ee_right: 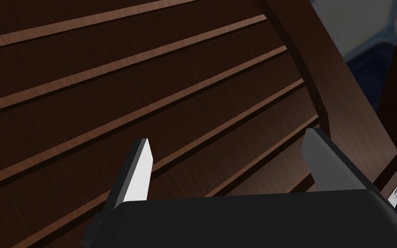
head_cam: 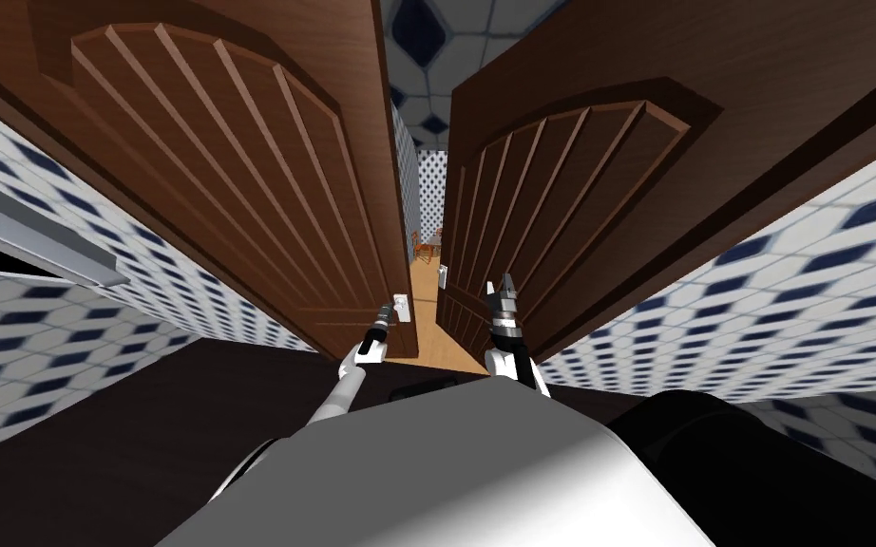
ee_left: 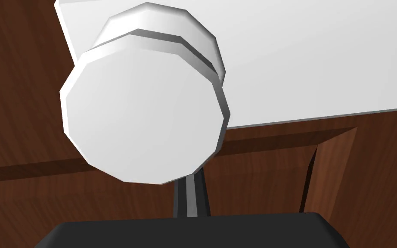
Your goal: Push the door open
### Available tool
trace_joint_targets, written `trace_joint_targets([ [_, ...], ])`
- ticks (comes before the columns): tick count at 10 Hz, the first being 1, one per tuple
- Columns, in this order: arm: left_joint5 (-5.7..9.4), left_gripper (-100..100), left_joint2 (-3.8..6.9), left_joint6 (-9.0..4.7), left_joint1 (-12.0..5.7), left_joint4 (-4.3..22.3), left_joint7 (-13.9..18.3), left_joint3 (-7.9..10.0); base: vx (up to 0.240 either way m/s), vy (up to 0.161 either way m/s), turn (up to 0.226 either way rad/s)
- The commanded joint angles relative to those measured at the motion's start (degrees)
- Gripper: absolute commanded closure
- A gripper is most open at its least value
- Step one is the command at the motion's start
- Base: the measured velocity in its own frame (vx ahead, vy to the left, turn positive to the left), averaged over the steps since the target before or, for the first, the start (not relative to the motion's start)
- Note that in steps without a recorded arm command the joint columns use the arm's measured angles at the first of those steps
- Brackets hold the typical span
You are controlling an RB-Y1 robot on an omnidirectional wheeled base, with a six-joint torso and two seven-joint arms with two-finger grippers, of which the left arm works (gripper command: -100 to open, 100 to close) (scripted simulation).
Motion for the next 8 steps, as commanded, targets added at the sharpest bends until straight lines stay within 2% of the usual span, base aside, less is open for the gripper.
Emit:
trace_joint_targets([
  [1, 0.22, -100, -0.24, 0.43, 0.09, -0.64, 0.48, -0.49, -0.215, 0.005, 0.042],
  [8, 1.36, -100, -2.23, 2.11, -0.06, -2.62, 2.17, -1.84, -0.197, 0.000, 0.009],
])
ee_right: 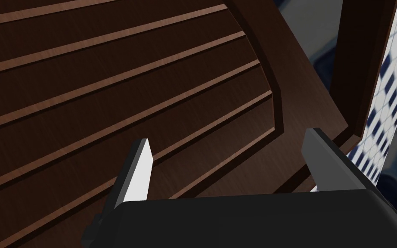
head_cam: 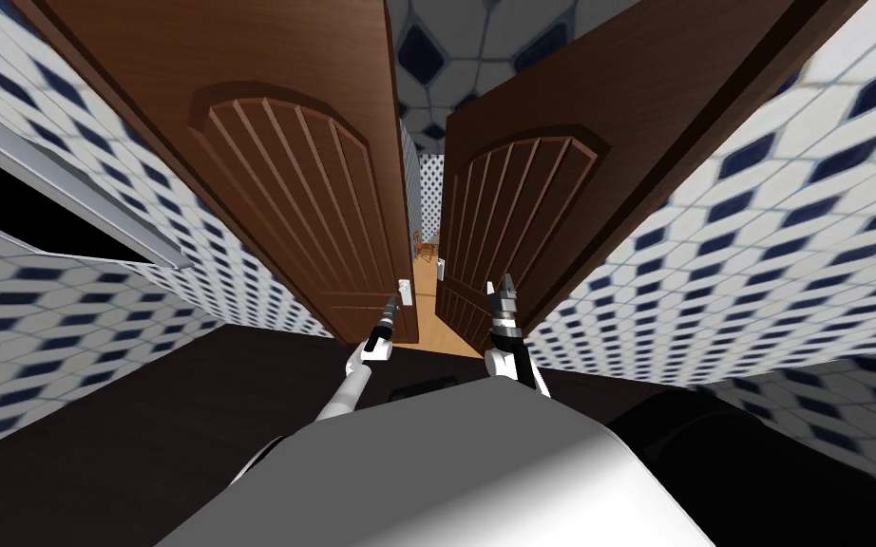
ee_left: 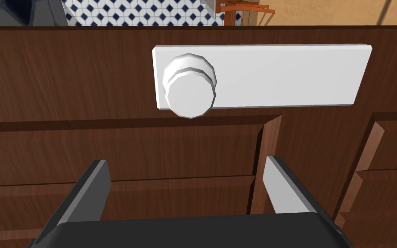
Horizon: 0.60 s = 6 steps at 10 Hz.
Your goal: Push the door open
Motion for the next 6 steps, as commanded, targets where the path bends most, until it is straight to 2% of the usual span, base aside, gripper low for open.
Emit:
trace_joint_targets([
  [1, 0.21, -100, -0.49, 0.21, -0.14, -0.10, 0.33, -0.22, -0.197, -0.025, 0.009],
  [2, 0.09, -100, -0.40, 0.33, 0.13, -0.44, 0.12, -0.15, -0.088, -0.011, 0.001],
  [3, 0.11, -100, -0.14, 0.17, 0.03, -0.22, 0.08, 0.07, 0.105, -0.029, -0.025],
  [6, 0.14, -100, 0.01, -0.13, -0.14, 0.15, 0.01, 0.41, 0.181, -0.023, -0.021],
])
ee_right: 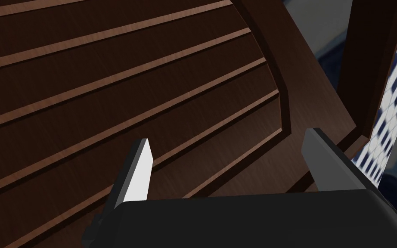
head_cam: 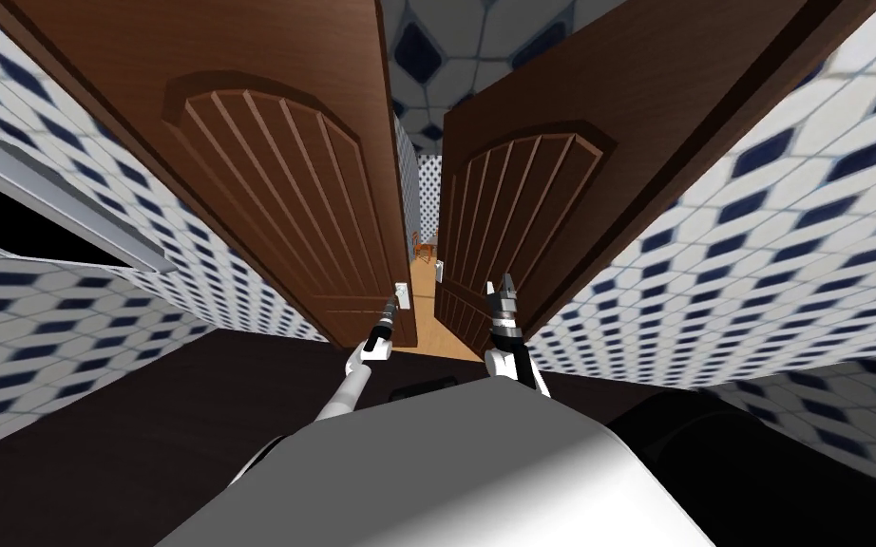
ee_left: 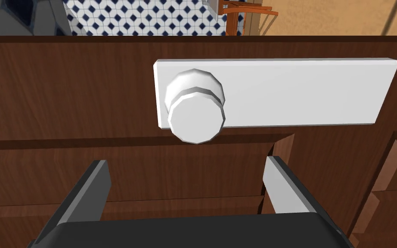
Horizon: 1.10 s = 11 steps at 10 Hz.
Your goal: Push the door open
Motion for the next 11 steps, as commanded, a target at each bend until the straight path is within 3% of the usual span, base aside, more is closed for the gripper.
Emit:
trace_joint_targets([
  [1, 0.00, -100, -0.04, -0.17, -0.08, 0.16, -0.09, 0.24, 0.210, -0.026, -0.021],
  [5, 0.02, -100, -0.30, -0.42, -0.25, 0.48, -0.15, 0.56, 0.181, -0.022, -0.016],
  [6, 0.02, 100, -0.30, -0.42, -0.25, 0.48, -0.15, 0.56, -0.011, -0.002, 0.005],
  [11, 0.02, 100, -0.30, -0.42, -0.25, 0.48, -0.15, 0.56, -0.017, 0.002, 0.000],
])
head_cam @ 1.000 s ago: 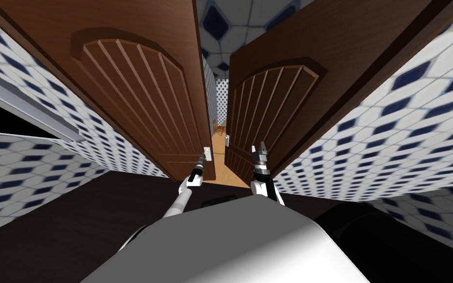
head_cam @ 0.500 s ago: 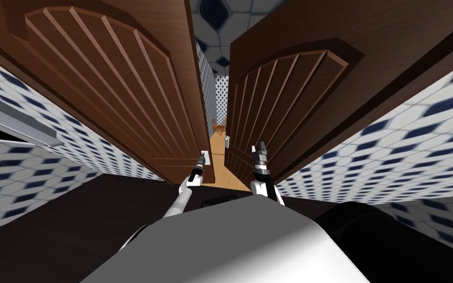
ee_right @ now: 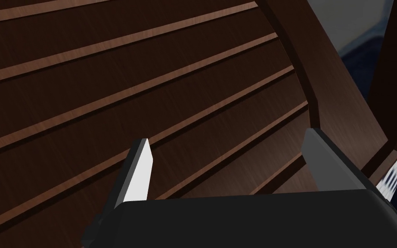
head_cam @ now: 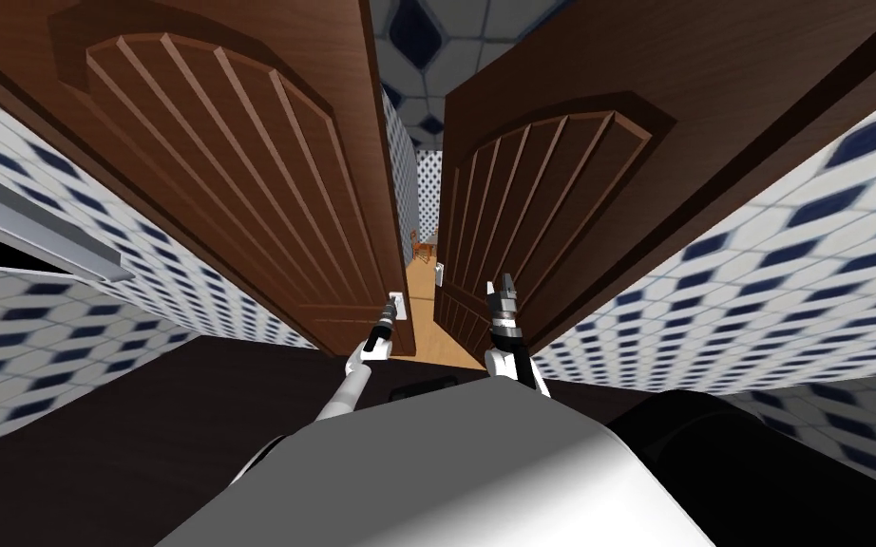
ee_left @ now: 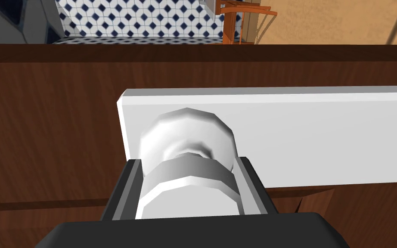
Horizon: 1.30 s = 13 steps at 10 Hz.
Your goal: Push the door open
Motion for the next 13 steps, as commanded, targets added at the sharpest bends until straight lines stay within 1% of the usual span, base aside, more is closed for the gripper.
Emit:
trace_joint_targets([
  [1, 0.27, 100, 0.15, -0.23, -0.30, 0.05, -0.91, 1.93, 0.014, 0.003, -0.162],
  [4, 0.64, 100, 0.31, -0.54, -0.72, 0.11, -2.21, 4.68, 0.030, 0.003, -0.131],
  [7, 1.16, 100, 0.47, -0.98, -1.29, 0.20, -3.99, 8.44, 0.041, 0.010, -0.151],
  [8, 1.16, 100, 0.47, -0.98, -1.29, 0.20, -3.99, 8.44, 0.035, 0.009, -0.056],
  [9, 1.36, 100, 0.50, -1.16, -1.52, 0.24, -4.70, 9.94, 0.037, 0.004, -0.103],
  [10, 1.36, 100, 0.50, -1.16, -1.52, 0.24, -4.70, 9.94, 0.024, 0.002, -0.059],
  [11, 1.57, 100, 0.54, -1.33, -1.75, 0.28, -5.41, 11.44, 0.026, 0.003, -0.118],
  [12, 1.57, 100, 0.54, -1.33, -1.75, 0.28, -5.41, 11.44, 0.011, 0.006, -0.059],
  [13, 1.79, 100, 0.57, -1.52, -2.00, 0.31, -6.17, 13.05, 0.025, 0.011, -0.120],
])
